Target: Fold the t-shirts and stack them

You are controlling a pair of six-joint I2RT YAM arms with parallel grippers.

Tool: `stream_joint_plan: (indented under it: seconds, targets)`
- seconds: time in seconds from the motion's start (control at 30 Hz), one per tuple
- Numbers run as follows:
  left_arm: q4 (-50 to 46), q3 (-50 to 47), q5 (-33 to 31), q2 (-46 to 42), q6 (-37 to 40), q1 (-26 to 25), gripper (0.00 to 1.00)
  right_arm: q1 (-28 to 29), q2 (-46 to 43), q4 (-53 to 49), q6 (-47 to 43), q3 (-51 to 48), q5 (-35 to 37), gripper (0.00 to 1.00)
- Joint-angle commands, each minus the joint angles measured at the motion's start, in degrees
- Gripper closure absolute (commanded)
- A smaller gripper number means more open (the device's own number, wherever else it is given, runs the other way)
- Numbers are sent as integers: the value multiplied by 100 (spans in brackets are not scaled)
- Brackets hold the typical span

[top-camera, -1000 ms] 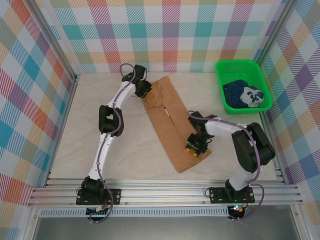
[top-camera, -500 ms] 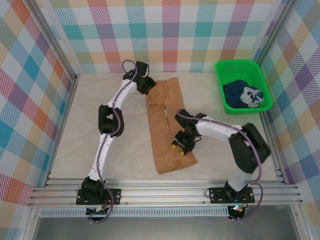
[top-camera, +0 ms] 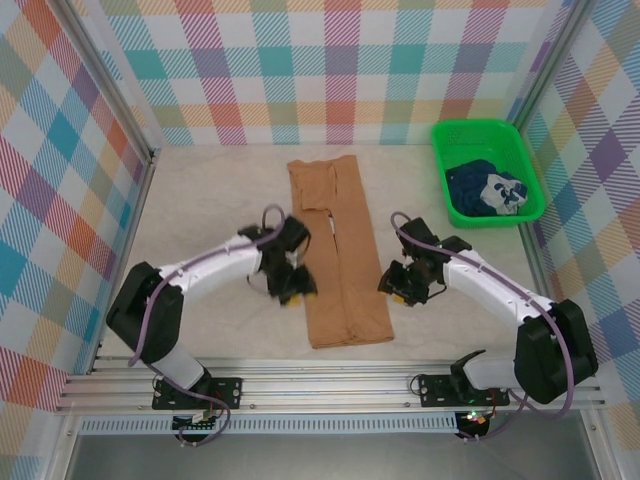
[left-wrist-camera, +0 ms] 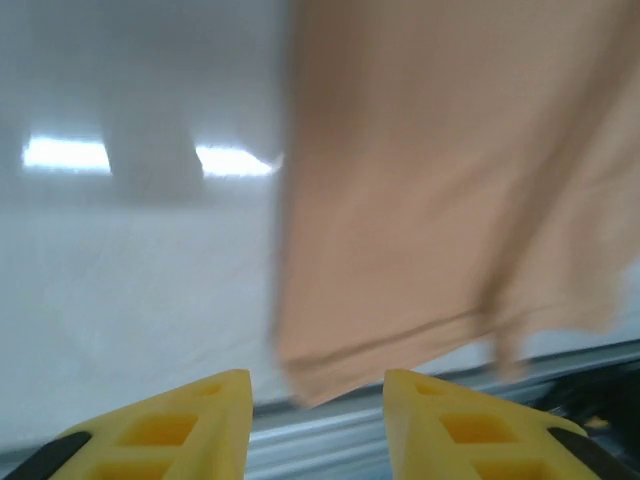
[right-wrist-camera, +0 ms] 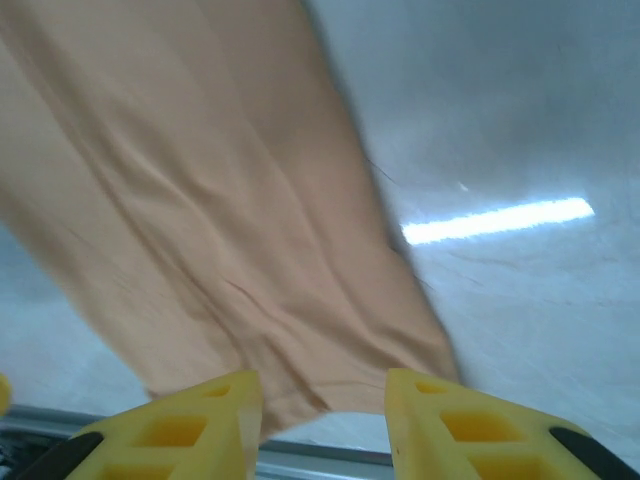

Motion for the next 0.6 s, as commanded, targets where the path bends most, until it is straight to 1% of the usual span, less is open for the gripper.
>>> stream_joint_plan:
  seconds: [0.0, 0.1, 0.2, 0.27, 0.43, 0.57]
  targets:
    - [920, -654, 374, -373, -962, -469, 59, 18, 48, -196, -443, -318, -340, 61]
    - [1308, -947, 208, -283, -1492, -807, 59, 5, 65, -133, -460, -466, -421, 59]
    - [1949, -1263, -4, -314, -2034, -919, 59, 5, 61, -113, -506, -529, -471, 59]
    - [2251, -1370, -26, -281, -2306, -988, 59, -4, 48, -146, -556, -558, -472, 60]
    - [2221, -1304, -79, 3, -2476, -1283, 63, -69, -18, -176, -558, -644, -469, 60]
    - [2430, -1317, -114, 60, -2579, -1322, 72, -73, -58, -216, -515, -722, -460, 60]
